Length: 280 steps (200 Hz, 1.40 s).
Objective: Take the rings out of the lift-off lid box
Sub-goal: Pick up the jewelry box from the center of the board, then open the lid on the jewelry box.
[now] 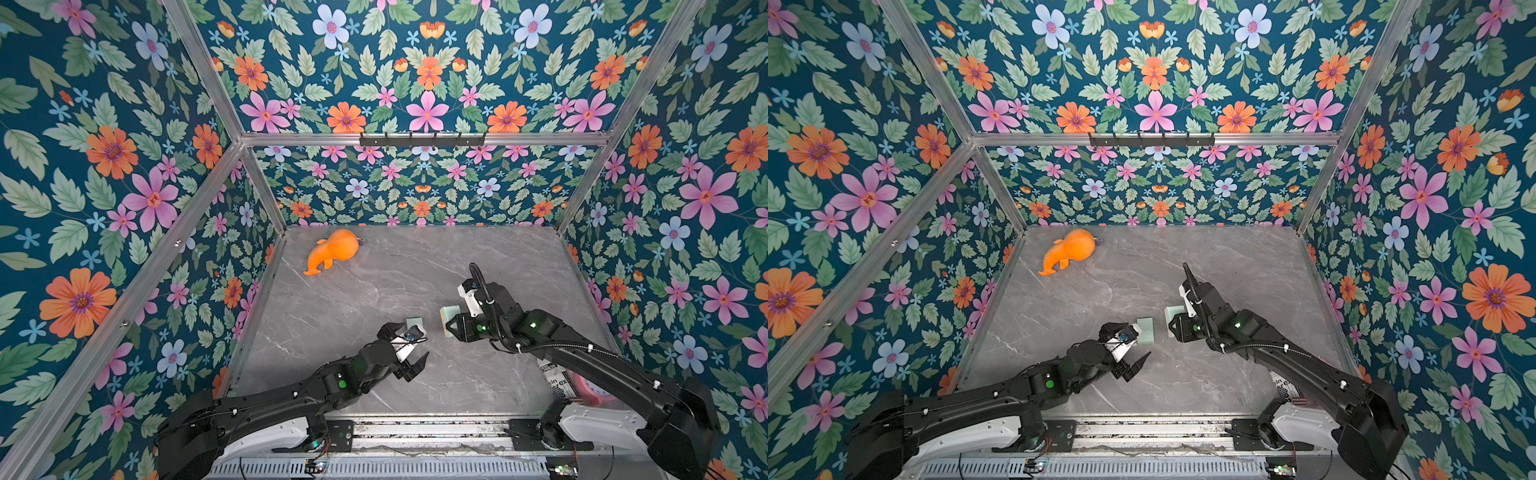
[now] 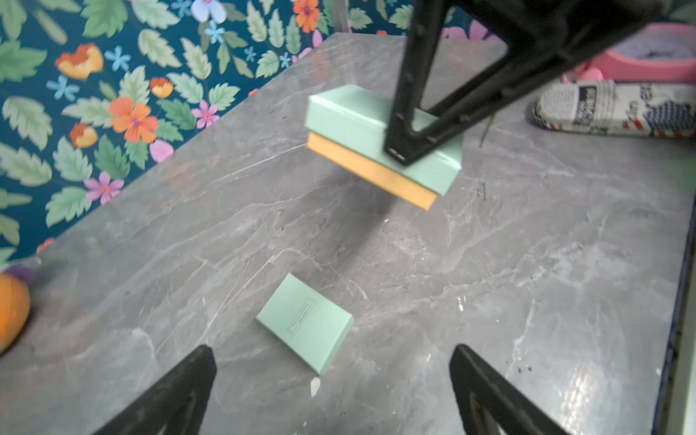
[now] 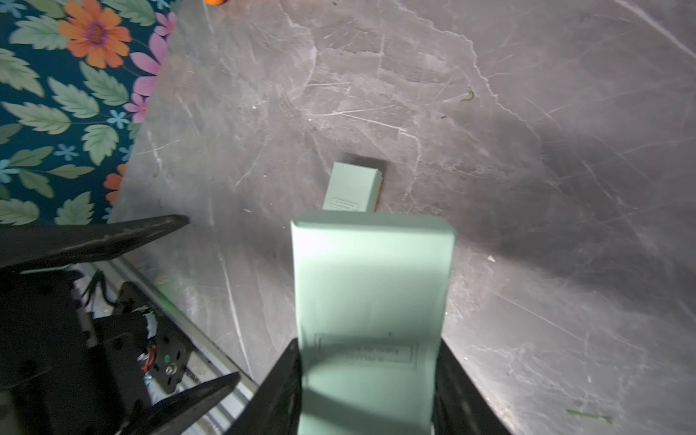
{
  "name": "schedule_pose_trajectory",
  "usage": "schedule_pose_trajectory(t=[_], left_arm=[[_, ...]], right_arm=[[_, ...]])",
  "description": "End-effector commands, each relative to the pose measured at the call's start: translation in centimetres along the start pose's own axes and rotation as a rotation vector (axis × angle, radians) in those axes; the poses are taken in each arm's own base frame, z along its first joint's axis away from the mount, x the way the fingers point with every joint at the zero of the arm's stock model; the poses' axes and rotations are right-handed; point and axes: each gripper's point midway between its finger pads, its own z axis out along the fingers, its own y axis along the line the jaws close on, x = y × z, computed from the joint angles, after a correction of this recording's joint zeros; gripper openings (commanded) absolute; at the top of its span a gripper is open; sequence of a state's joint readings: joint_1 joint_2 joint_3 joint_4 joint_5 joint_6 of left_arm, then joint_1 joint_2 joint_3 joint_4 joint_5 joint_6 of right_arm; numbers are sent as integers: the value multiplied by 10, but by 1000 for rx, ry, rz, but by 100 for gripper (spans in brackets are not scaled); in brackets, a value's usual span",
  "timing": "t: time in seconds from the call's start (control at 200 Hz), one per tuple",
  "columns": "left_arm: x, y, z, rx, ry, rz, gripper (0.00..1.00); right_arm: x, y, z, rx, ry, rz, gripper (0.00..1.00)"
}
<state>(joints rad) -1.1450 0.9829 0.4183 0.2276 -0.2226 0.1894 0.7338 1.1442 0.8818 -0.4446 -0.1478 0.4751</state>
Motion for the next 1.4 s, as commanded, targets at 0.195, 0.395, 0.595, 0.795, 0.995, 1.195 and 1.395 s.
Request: schedule_pose_trajectory(t=[0.195, 0.395, 0.595, 0.795, 0.995, 1.195, 1.395], left_arm=[[-26, -16, 12, 72, -107, 283, 99], [-40, -11, 18, 44, -149, 292, 99], [-44, -13, 22, 59, -149, 285, 98], [-47, -16, 22, 81, -152, 271, 97], [-50, -17, 21, 95, -156, 266, 95], [-47, -15, 21, 90, -142, 263, 92], [-43, -11, 21, 71, -133, 257, 90]], right_arm=[[7, 30, -15, -184, -6, -56, 44], [14, 37, -16, -237, 17, -64, 44], [17, 40, -14, -257, 32, -66, 43], [18, 39, -11, -260, 39, -63, 42], [18, 40, -8, -261, 41, -62, 42], [15, 39, -9, -257, 29, -61, 42], [14, 41, -11, -264, 23, -62, 42]])
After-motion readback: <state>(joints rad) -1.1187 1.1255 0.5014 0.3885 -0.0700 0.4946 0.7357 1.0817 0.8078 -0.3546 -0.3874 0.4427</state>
